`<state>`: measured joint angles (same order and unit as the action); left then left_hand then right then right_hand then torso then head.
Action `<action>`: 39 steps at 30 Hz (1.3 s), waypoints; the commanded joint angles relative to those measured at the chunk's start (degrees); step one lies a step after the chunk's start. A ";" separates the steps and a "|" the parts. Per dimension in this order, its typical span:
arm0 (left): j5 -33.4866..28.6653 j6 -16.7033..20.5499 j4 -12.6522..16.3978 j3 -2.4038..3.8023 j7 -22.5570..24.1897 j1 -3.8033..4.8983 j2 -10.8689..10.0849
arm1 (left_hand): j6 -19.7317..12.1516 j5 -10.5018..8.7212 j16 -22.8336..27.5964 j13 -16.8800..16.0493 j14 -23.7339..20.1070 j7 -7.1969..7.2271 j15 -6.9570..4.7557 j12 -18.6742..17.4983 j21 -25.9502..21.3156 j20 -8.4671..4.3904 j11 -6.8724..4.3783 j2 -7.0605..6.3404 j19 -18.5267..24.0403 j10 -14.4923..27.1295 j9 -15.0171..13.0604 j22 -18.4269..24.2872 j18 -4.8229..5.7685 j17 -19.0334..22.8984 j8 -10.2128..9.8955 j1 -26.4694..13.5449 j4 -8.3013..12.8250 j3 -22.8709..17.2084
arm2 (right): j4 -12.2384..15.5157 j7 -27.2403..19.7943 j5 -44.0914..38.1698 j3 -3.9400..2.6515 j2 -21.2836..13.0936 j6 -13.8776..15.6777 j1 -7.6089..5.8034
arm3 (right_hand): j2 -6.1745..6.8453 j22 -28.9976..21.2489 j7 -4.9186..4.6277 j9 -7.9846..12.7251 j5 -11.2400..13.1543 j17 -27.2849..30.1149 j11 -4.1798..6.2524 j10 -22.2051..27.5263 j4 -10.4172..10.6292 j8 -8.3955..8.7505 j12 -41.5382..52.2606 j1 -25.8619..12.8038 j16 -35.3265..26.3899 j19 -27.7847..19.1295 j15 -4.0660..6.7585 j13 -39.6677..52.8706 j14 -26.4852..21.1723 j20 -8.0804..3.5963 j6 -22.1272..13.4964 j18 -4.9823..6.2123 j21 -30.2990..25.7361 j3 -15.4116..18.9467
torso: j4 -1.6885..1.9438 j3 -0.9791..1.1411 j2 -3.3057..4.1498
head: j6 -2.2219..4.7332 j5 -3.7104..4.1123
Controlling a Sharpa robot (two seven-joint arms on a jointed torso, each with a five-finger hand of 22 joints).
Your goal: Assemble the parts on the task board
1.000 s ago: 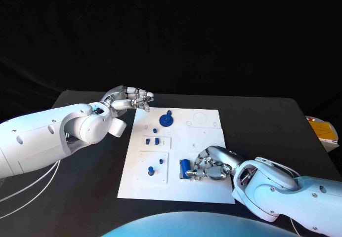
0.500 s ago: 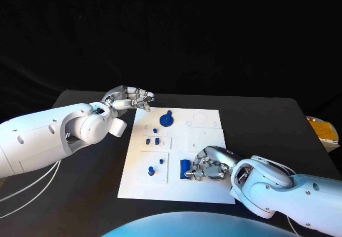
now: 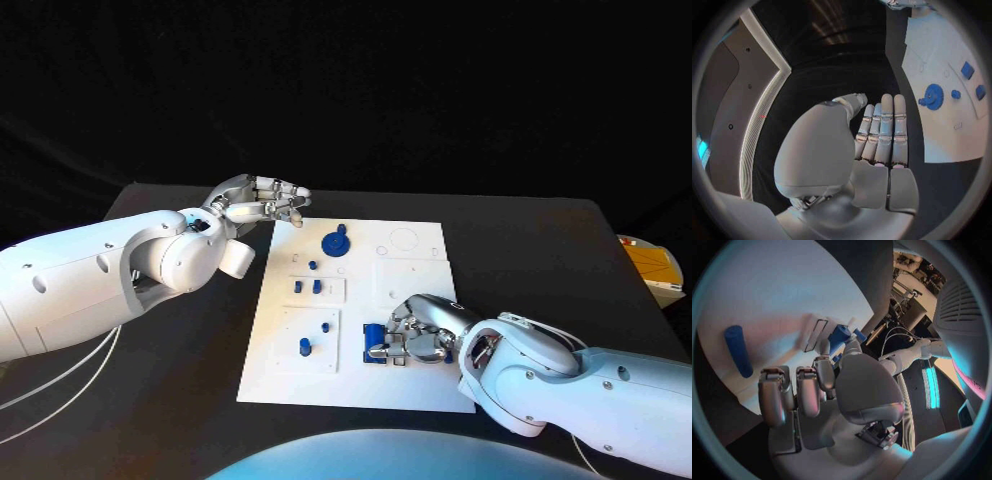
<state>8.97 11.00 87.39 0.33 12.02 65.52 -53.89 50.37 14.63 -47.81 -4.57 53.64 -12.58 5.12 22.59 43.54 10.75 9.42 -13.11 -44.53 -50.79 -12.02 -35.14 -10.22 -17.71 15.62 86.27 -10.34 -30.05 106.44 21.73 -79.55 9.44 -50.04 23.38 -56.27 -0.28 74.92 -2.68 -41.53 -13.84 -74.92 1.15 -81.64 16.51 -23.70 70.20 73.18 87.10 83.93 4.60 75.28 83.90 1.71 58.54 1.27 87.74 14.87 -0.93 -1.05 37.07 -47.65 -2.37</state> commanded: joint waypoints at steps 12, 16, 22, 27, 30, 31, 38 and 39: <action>-0.29 -0.51 0.14 0.03 0.17 0.03 0.04 | -0.39 0.22 0.28 0.10 0.12 -0.09 0.14 0.19 0.29 0.01 -0.11 0.25 0.29 0.45 0.10 -0.06 -0.08 -0.05 0.08 -0.44 0.31 -0.23 | 0.17 1.67 -4.37 0.03 -0.96 -0.68 0.03 | -3.23 14.49 0.34 0.90 8.43 -7.29 0.63 -0.99 -1.18 0.21 0.43 13.72 0.27 5.30 0.55 1.46 4.60 -0.48 0.76 -0.82 0.11 0.73 | -0.12 0.12 0.04 | -0.07 0.41; -0.29 -0.49 0.11 0.02 0.18 0.02 0.03 | -0.39 0.22 0.28 0.10 0.12 -0.09 0.14 0.19 0.29 0.01 -0.11 0.25 0.29 0.45 0.10 -0.06 -0.08 -0.05 0.08 -0.44 0.31 -0.23 | 0.70 1.65 -4.05 -0.03 -1.80 0.21 -0.07 | -3.83 14.48 0.36 1.10 7.23 -7.27 0.64 -1.07 -0.44 0.32 0.56 13.95 0.25 5.30 0.56 1.56 4.60 -0.50 0.82 -0.81 0.10 0.74 | -0.18 0.15 0.02 | -0.16 0.53; -0.29 -0.45 -0.04 -0.01 0.22 0.02 0.04 | -0.39 0.22 0.28 0.10 0.12 -0.09 0.14 0.19 0.29 0.01 -0.11 0.25 0.29 0.45 0.10 -0.06 -0.08 -0.05 0.08 -0.44 0.31 -0.23 | 2.45 0.21 -1.66 -0.28 -3.93 2.16 -0.86 | -3.93 14.51 0.35 1.20 6.51 -7.29 0.65 -1.08 -0.16 0.39 0.55 14.07 0.25 5.34 0.58 1.57 4.60 -0.52 0.83 -0.84 0.22 0.85 | -0.18 0.06 -0.06 | -0.28 0.84; -0.29 -0.42 -0.13 -0.04 0.24 0.02 0.04 | -0.39 0.22 0.28 0.10 0.12 -0.09 0.14 0.19 0.29 0.01 -0.11 0.25 0.29 0.45 0.10 -0.06 -0.08 -0.05 0.08 -0.44 0.31 -0.23 | 4.00 -1.34 0.33 -0.41 -6.00 3.52 -1.90 | -3.89 14.41 0.11 1.37 6.14 -7.10 0.46 -0.77 0.19 0.58 -0.19 13.05 0.17 5.21 0.46 1.10 4.56 -0.47 0.63 -0.76 -0.16 1.53 | -0.15 0.04 -0.09 | -0.19 1.08; -0.29 -0.41 -0.14 -0.06 0.25 0.01 0.06 | -0.39 0.22 0.28 0.10 0.12 -0.09 0.14 0.19 0.29 0.01 -0.11 0.25 0.29 0.45 0.10 -0.06 -0.08 -0.05 0.08 -0.44 0.31 -0.23 | 4.62 -1.60 1.12 -0.44 -7.75 3.62 -2.67 | -3.98 14.39 0.06 1.41 6.10 -7.03 0.42 -0.69 0.21 0.63 -0.39 12.80 0.15 5.18 0.43 0.97 4.55 -0.45 0.59 -0.74 -0.24 1.65 | -0.14 -0.02 -0.09 | -0.16 1.23; -0.29 -0.41 -0.13 -0.06 0.25 0.01 0.07 | -0.39 0.22 0.28 0.10 0.12 -0.09 0.14 0.19 0.29 0.01 -0.11 0.25 0.29 0.45 0.10 -0.06 -0.08 -0.05 0.08 -0.44 0.31 -0.23 | 4.73 -1.52 1.22 -0.44 -8.43 3.41 -2.87 | -4.10 14.37 0.04 1.44 6.03 -7.01 0.39 -0.62 0.21 0.68 -0.55 12.62 0.14 5.16 0.41 0.87 4.54 -0.43 0.54 -0.73 -0.29 1.71 | -0.09 -0.06 -0.09 | -0.15 1.29; -0.29 -0.36 -0.03 -0.08 0.32 0.01 0.06 | -0.39 0.22 0.28 0.10 0.12 -0.09 0.14 0.19 0.29 0.01 -0.11 0.25 0.29 0.45 0.10 -0.06 -0.08 -0.05 0.08 -0.44 0.31 -0.23 | 4.67 -0.11 0.05 -0.38 -12.35 1.59 -3.42 | -4.52 14.19 -0.53 2.13 5.67 -6.48 -0.05 0.12 0.08 1.90 -2.17 12.26 -0.09 4.93 0.07 -0.17 4.42 -0.19 -0.76 -0.60 -0.93 2.16 | -0.07 -0.06 -0.07 | -0.24 1.63; -0.29 -0.35 -0.01 -0.08 0.36 0.02 0.05 | -0.39 0.22 0.28 0.10 0.12 -0.09 0.14 0.19 0.29 0.01 -0.11 0.25 0.29 0.45 0.10 -0.06 -0.08 -0.05 0.08 -0.44 0.31 -0.23 | 4.67 0.24 -0.33 -0.34 -12.83 1.37 -3.43 | -4.50 14.19 -0.72 2.31 5.69 -6.42 -0.19 0.22 0.10 2.22 -2.38 12.13 -0.12 4.91 -0.04 -0.30 4.41 -0.11 -1.04 -0.60 -0.96 2.33 | -0.06 -0.04 -0.05 | -0.26 1.67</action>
<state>8.96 11.01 87.22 0.22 11.90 65.51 -53.92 50.38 14.63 -47.81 -4.53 53.64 -12.57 5.12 22.59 43.54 10.75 9.41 -13.11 -44.53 -50.79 -11.97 -35.12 -10.22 -17.71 15.62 86.27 -10.19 -30.20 111.04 21.32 -79.15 9.03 -62.45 25.95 -59.70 0.66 74.95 -3.38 -39.34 -7.77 -74.90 1.15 -81.64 16.61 -21.70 68.76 80.44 87.09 84.10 4.80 86.29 84.15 1.55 57.83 1.27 86.98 16.84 -1.02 -1.10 36.97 -47.86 -0.81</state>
